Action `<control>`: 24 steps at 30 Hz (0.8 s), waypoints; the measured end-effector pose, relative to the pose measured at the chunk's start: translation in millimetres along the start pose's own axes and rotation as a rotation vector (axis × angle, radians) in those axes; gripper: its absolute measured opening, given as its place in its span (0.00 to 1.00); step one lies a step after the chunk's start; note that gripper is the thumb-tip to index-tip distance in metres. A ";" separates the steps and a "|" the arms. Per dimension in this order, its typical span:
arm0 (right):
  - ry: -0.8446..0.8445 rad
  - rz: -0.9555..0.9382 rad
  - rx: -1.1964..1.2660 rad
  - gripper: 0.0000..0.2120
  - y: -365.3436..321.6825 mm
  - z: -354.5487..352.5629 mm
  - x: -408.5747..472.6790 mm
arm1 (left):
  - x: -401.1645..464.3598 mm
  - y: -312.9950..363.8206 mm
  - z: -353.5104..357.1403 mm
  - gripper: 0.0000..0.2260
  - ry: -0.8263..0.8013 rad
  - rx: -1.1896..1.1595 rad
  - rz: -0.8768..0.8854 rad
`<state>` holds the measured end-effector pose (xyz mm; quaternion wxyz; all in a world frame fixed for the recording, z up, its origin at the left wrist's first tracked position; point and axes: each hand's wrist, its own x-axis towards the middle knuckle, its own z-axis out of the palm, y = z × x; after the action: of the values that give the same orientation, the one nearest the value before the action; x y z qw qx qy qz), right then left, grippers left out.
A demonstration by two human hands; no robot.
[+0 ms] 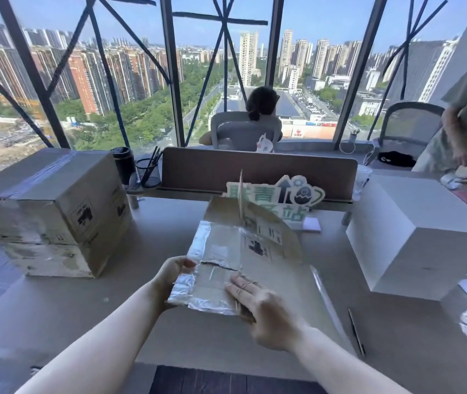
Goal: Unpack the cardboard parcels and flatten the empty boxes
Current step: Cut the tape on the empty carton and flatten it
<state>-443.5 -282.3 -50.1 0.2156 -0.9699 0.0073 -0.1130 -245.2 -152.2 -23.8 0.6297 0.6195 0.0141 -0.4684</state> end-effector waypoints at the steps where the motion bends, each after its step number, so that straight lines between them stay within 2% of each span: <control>1: -0.029 -0.001 0.023 0.28 -2.9 9.9 2.4 | 1.6 -5.4 -10.9 0.10 0.028 0.006 -0.018; 6: -0.178 -0.036 0.115 0.25 -21.9 56.7 16.5 | 15.5 -27.0 -62.8 0.10 0.117 0.196 -0.076; 9: -0.191 -0.037 0.087 0.26 -17.4 89.4 20.5 | 40.4 -44.3 -91.6 0.05 0.206 0.393 -0.038; 11: -0.252 0.001 0.019 0.29 -11.3 105.7 18.7 | 63.4 -68.6 -112.3 0.15 0.156 0.439 -0.104; 13: -0.383 0.069 -0.087 0.34 -6.0 118.8 14.6 | 55.4 -77.1 -111.3 0.23 0.128 0.515 -0.145; 16: -0.635 0.201 -0.109 0.36 1.8 133.0 3.6 | 54.9 -93.2 -110.6 0.17 0.132 0.715 -0.132; 20: -0.596 0.417 -0.043 0.32 34.6 135.3 -11.8 | 71.3 -113.6 -112.8 0.10 0.136 0.924 -0.170; 24: -0.480 0.609 -0.052 0.30 93.2 118.4 -0.9 | 102.3 -107.3 -109.4 0.24 0.346 1.202 -0.172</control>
<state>-414.8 -317.4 -193.7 0.2104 -0.9272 0.2472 0.1869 -191.5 -101.8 -192.6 0.1205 0.9286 -0.1001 -0.3363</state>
